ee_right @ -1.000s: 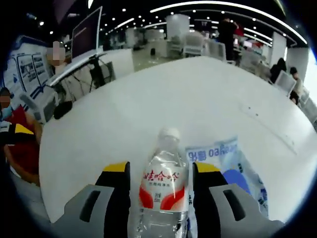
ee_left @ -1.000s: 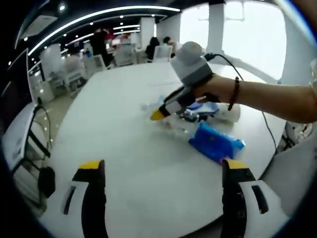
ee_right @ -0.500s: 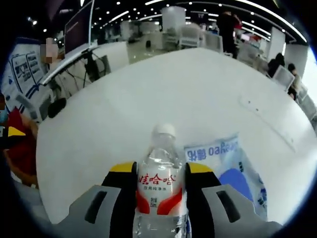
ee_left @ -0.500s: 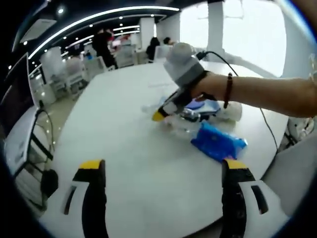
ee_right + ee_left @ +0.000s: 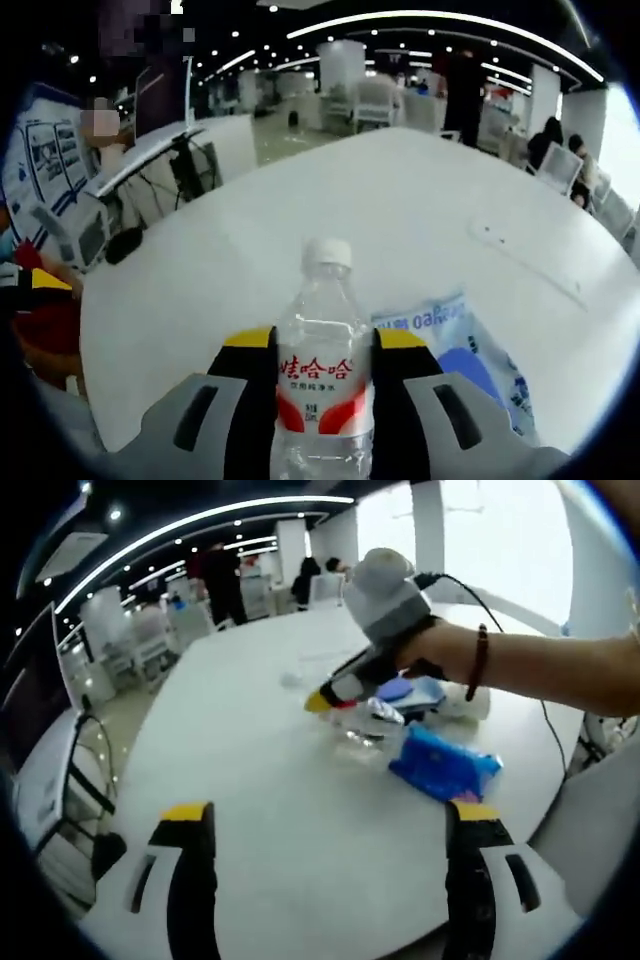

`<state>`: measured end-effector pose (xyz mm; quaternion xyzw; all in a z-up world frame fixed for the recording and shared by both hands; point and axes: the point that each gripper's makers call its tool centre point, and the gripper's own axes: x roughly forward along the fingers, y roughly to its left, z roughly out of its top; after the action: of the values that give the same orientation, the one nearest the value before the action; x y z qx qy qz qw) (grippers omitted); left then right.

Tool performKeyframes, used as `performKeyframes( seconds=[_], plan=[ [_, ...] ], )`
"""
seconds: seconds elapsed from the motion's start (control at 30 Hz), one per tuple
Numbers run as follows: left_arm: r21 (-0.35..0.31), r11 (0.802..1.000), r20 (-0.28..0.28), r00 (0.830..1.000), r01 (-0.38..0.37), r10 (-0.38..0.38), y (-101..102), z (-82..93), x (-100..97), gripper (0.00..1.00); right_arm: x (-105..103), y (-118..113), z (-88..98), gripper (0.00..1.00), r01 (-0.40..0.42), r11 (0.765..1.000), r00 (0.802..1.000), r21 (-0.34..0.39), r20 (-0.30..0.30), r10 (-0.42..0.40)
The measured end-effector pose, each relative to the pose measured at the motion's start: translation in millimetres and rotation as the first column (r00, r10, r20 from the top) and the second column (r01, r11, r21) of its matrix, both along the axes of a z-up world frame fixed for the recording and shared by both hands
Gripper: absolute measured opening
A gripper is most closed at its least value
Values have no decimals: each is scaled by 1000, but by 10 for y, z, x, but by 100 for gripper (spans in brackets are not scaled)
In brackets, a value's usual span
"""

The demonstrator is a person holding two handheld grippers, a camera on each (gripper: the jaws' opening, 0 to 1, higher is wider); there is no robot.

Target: Arrange the tabletop items into an orderly group along one side of the table until the central work area is clear of visible clutter.

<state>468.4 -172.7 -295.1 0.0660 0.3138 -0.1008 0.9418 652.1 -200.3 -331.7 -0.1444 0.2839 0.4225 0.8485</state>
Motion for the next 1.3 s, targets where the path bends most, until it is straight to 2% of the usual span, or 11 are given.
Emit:
performKeyframes(
  seconds=[0.27,0.37,0.53,0.73,0.83,0.93,1.1,1.2,1.3],
  plan=[
    [12,1000,20,1000,-9,8,19,29,27,94,24,-113,215,35,56,997,997,56,56,-59],
    [38,999,22,1000,-16,15,56,27,27,95,-22,-124,261,35,54,997,996,60,63,-58],
    [22,1000,33,999,-10,9,34,52,43,94,-92,-141,352,35,45,997,994,63,93,-51],
    [16,1000,37,999,-9,8,42,59,33,92,-152,-203,398,35,61,996,989,60,131,-68],
    [-4,1000,97,995,-27,27,64,170,79,91,-241,-235,394,35,50,998,987,40,150,-56],
    [-2,1000,98,995,-20,20,54,173,86,91,-303,-274,386,35,47,998,985,30,168,-51],
    [-4,1000,78,997,-3,3,16,134,67,91,-361,-399,367,35,91,996,987,17,134,-92],
    [-13,1000,99,995,-7,8,11,170,82,90,-380,-481,341,35,142,989,984,34,101,-145],
    [-16,1000,110,994,5,-3,-26,181,88,91,-390,-500,333,36,161,986,983,41,83,-164]
  ],
)
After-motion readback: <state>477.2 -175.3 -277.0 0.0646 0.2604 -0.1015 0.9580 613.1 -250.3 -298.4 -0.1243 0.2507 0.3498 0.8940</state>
